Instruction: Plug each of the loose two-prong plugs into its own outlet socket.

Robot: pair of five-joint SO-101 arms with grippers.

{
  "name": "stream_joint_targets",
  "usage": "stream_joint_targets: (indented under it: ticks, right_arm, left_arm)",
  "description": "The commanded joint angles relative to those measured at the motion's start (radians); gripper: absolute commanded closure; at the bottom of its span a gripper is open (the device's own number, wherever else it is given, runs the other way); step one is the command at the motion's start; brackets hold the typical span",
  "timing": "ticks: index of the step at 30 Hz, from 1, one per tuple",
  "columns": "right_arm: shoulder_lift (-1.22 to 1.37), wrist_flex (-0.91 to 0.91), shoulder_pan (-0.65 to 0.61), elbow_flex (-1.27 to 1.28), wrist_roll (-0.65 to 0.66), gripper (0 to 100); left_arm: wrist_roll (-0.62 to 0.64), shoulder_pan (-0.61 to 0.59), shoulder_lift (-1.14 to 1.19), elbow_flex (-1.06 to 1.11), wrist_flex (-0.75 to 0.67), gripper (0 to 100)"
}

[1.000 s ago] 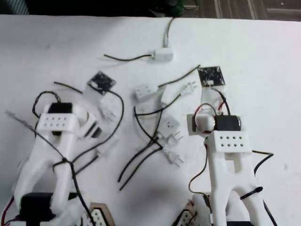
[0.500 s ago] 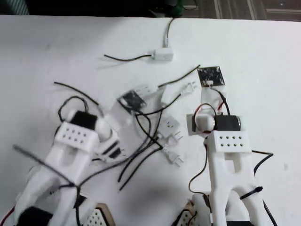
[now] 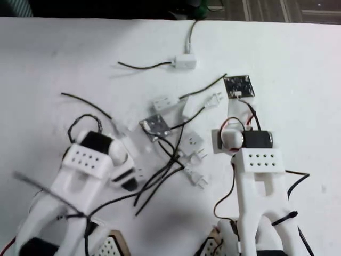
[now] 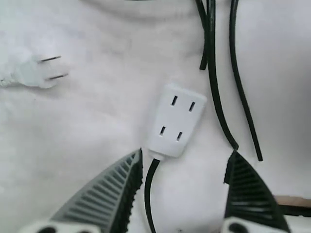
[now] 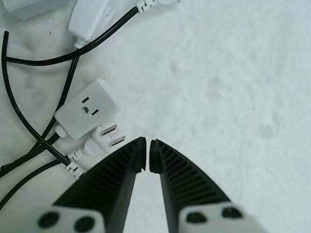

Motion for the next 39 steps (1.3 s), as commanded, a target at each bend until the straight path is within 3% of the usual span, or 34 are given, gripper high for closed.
stream_joint_targets:
  ticks: [1,7,20,26,32,39]
  right_arm:
    - [-0.024,-0.005,-0.007,-0.025,-0.002,97.1]
    - [-0.024,-0.005,-0.007,-0.025,-0.002,97.1]
    - [-0.024,-0.007,-0.007,-0.025,-0.002,97.1]
    - [-0.024,-0.007,-0.007,-0.025,-0.002,97.1]
    - [-0.024,-0.007,-0.007,-0.025,-0.002,97.1]
    - [-0.024,-0.007,-0.007,-0.025,-0.002,97.1]
  left_arm:
    - [-0.054,-0.047,0.13,-0.04,-0.034,72]
    - [-0.133,-0.119,0.3,-0.137,-0.049,73]
    - [-0.132,-0.03,0.42,-0.132,-0.092,77]
    - [-0.071,-0.036,0.495,-0.155,-0.127,78]
    - [-0.028,-0.036,0.495,-0.164,-0.137,98]
    - [0.132,-0.111,0.493,-0.186,-0.212,98]
